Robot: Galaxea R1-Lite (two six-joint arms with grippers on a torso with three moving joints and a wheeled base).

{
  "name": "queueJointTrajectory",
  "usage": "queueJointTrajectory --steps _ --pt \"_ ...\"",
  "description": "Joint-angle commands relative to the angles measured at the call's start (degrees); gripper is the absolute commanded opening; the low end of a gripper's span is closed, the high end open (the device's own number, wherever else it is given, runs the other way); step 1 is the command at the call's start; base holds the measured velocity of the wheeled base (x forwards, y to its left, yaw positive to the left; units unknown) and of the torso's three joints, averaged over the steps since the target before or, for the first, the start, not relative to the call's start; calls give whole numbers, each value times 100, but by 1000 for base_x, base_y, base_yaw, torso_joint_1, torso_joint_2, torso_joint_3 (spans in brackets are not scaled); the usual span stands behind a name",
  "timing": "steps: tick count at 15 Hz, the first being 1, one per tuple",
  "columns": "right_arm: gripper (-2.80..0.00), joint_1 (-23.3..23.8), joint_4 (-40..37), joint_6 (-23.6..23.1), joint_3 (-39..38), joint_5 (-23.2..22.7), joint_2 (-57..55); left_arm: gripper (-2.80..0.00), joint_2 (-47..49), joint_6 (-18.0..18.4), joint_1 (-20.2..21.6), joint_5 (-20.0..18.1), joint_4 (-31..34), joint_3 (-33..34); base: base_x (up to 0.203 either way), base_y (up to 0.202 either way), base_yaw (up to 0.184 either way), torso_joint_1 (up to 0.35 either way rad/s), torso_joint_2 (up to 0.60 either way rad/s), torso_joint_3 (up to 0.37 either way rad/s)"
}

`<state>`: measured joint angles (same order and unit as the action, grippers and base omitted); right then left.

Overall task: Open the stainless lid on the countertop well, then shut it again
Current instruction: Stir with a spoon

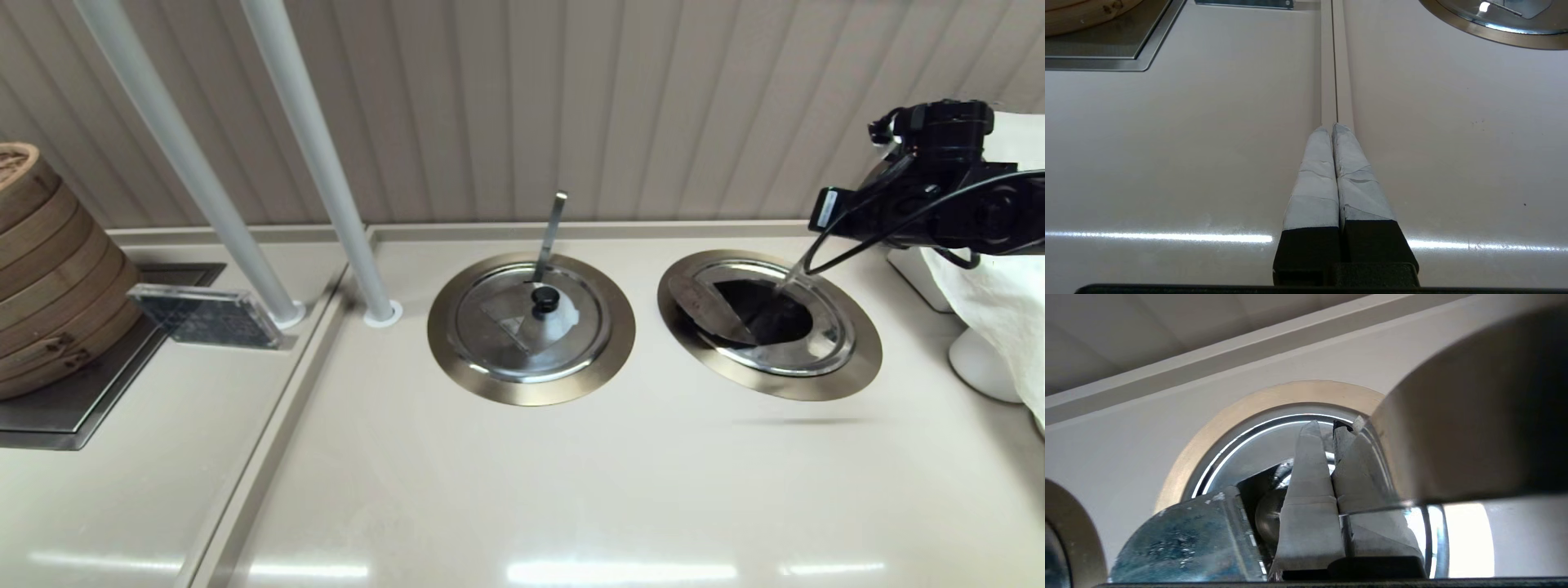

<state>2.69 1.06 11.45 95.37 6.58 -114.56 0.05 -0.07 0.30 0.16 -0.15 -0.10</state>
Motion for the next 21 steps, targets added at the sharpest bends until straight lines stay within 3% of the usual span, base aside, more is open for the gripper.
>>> queueJointTrajectory --steps 1,6,10,14,21 --pt "-280 -251 -8 14 164 50 -227 -280 4 -1 2 2 -3 1 0 0 0 0 0 0" --pt "-280 -336 -12 59 -468 161 364 -280 4 -1 5 2 -3 1 0 0 0 0 0 0" --pt "-280 147 16 57 -1353 -164 1114 -280 4 -1 -3 2 -3 1 0 0 0 0 0 0" --pt "-280 358 18 33 -1332 -215 868 -280 4 -1 -3 2 -3 1 0 0 0 0 0 0" --pt "-280 125 488 84 -471 -149 -223 -280 4 -1 5 2 -3 1 0 0 0 0 0 0"
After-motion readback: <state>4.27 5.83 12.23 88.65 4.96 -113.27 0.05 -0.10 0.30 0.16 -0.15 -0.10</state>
